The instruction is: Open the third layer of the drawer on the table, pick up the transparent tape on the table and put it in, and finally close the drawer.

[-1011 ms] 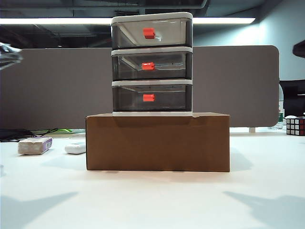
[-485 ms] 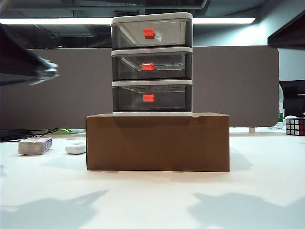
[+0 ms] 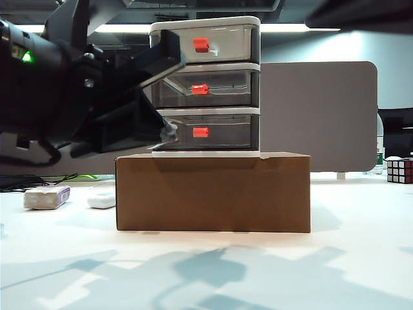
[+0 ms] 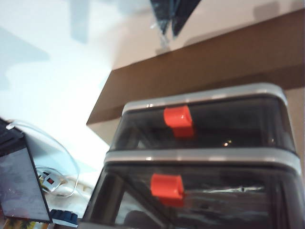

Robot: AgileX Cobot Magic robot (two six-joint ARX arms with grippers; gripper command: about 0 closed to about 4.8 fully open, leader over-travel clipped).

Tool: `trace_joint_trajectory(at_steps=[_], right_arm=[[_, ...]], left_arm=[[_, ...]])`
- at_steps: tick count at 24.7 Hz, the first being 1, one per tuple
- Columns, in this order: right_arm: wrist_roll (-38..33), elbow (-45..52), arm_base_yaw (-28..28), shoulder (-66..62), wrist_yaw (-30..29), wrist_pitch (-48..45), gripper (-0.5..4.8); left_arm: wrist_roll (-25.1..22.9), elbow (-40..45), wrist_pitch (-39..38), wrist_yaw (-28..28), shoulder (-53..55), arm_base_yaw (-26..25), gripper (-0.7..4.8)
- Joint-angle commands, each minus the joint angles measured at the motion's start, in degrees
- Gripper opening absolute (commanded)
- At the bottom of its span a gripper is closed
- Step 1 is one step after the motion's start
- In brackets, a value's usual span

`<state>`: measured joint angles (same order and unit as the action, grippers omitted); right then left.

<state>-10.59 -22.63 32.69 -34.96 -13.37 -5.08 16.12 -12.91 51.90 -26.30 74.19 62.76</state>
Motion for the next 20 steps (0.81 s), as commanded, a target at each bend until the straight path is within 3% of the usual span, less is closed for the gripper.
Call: trace_joint_trajectory(at_steps=[1,5,9,11,13,16,20], right_arm=[[0.61,-0.61,-0.02,-0.48,1.2,-3.48,-0.05],[1.33,-0.68,0.02,-3.65,0.96,-3.32,-0.05],[3.28,-2.36,0.07,-8.26,0.11,-2.56,-0.05],[3.89,-4.68,0.02,-12.74,0.15,-2.73,-0.05],[5.68,-6.84,0.07,-16.02,-0.44,-2.82,-0.05],[6.32,-9.05,0.04,-19.37,-2.23,-2.95,-0.05],[6.4,-9.57,0.04,-20.79,-2.25,-4.31,-0.05]], left_arm=[[0.79,-1.79,1.31,-1.44,0.55,0.0,-0.02],[0.85,-2.78,4.15,-9.81,4.37,0.0,0.63],[0.83,-2.78,10.58,-11.21,8.74,0.0,0.64],[0.79,-3.52,16.11,-10.91,13.03,0.02,1.58],[0.81,-4.76,18.05,-10.14,16.33,0.02,1.93],[0.76,-6.69,18.01,-7.48,18.82,0.31,1.92],[-1.57,-8.28,18.05,-14.45,19.06,1.92,1.75]])
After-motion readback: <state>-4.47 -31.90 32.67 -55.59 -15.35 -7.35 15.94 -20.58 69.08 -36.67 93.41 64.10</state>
